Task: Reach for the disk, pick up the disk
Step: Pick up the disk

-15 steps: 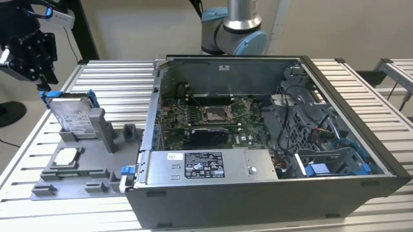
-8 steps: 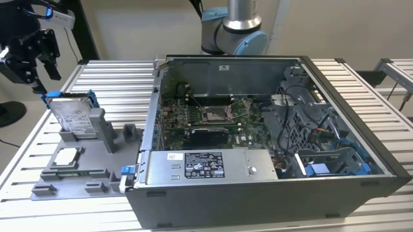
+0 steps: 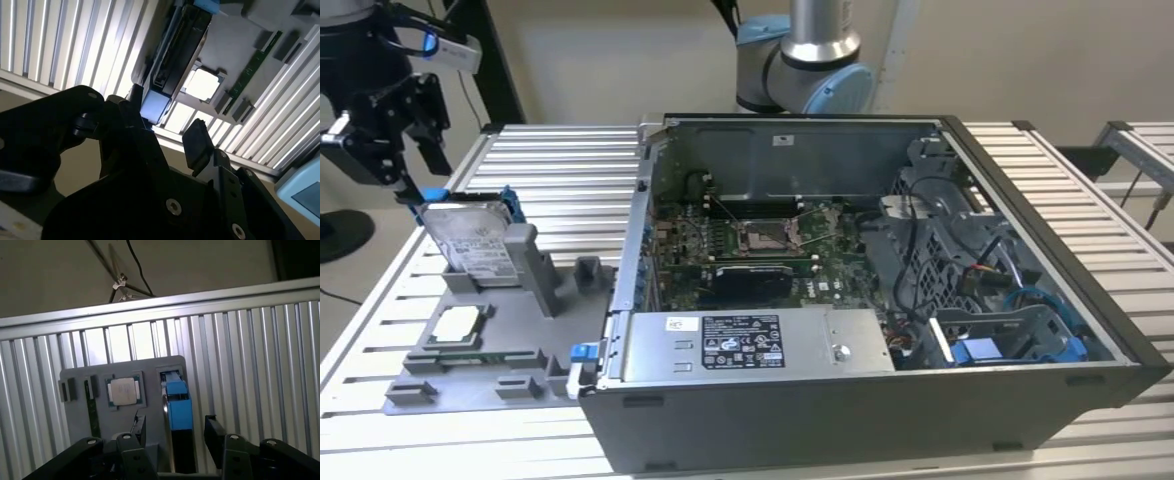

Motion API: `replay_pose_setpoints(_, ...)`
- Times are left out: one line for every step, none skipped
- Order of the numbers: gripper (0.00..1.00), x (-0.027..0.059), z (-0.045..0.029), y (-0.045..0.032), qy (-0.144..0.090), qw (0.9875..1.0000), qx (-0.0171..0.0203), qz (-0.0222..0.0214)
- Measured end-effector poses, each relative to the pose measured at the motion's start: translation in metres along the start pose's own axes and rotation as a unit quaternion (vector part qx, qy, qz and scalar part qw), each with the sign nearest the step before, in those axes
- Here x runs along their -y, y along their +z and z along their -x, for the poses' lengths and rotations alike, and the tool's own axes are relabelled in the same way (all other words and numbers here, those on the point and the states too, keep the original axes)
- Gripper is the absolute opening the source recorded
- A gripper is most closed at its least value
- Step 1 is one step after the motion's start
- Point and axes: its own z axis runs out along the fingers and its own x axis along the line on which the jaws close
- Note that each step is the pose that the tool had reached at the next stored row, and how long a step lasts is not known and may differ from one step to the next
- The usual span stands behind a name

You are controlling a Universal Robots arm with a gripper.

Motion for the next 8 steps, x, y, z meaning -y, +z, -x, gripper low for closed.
replay_pose_setpoints(1.00, 0.0005, 0.0000, 0.0018, -0.001, 1.0000, -0.0001, 0.0000)
replay_pose_setpoints(1.00, 0.0010, 0.0001, 0.0036, -0.002, 1.0000, -0.0003, 0.0001)
replay_pose_setpoints(1.00, 0.0014, 0.0002, 0.0054, -0.004, 1.0000, -0.0004, 0.0001)
replay_pose_setpoints(1.00, 0.0016, 0.0002, 0.0072, -0.005, 1.0000, -0.0004, 0.0001)
replay_pose_setpoints(1.00, 0.0017, 0.0002, 0.0090, -0.007, 1.0000, -0.0004, 0.0001)
replay_pose_setpoints(1.00, 0.0018, 0.0002, 0.0109, -0.008, 1.0000, -0.0005, 0.0001)
replay_pose_setpoints(1.00, 0.0018, 0.0001, 0.0127, -0.009, 1.0000, -0.0005, 0.0001)
replay_pose_setpoints(1.00, 0.0019, 0.0001, 0.0145, -0.010, 0.9999, -0.0005, 0.0001)
